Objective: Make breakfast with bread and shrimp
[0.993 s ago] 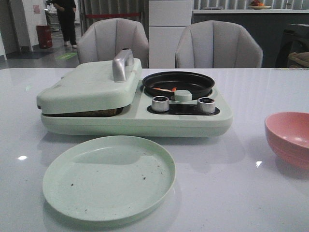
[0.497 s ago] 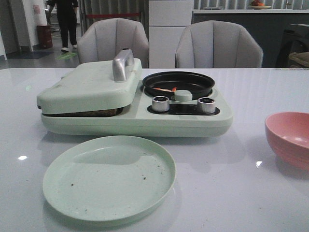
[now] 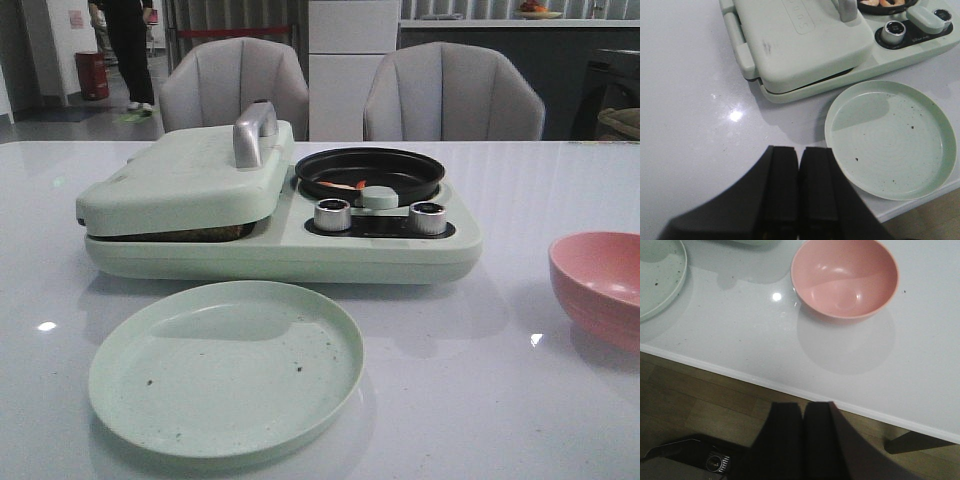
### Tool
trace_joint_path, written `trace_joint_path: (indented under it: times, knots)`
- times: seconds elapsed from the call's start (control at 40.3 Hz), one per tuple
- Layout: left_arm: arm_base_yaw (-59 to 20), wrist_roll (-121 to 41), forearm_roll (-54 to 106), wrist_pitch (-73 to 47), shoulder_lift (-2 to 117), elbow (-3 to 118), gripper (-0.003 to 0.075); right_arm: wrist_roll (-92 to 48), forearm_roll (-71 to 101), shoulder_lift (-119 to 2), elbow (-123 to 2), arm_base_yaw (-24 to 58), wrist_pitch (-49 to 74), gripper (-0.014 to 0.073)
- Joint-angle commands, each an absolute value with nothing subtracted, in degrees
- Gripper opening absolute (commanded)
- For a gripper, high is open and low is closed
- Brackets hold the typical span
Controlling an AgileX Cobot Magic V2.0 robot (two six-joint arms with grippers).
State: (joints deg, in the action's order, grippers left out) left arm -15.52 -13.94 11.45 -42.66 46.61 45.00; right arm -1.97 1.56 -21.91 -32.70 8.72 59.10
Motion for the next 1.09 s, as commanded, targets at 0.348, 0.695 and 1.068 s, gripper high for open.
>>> trace_joint_path:
  times: [0.348, 0.695, 1.068]
  knots:
    - [-15.3, -14.5, 8.2, -37.6, 42.8, 46.3, 0.0100, -2.0, 2.2, -22.3, -34.2, 8.7, 55.5, 0.0035]
    - [-6.4, -14.4, 5.2, -23.9, 23.5, 30.4, 0.0100, -2.0, 2.2, -22.3, -34.2, 8.7, 55.8, 0.0035]
    - [-2.9, -14.3, 8.2, -8.8, 3.1, 8.6, 0.0100, -2.0, 2.3, -22.3, -34.2, 8.7, 55.8, 0.0035]
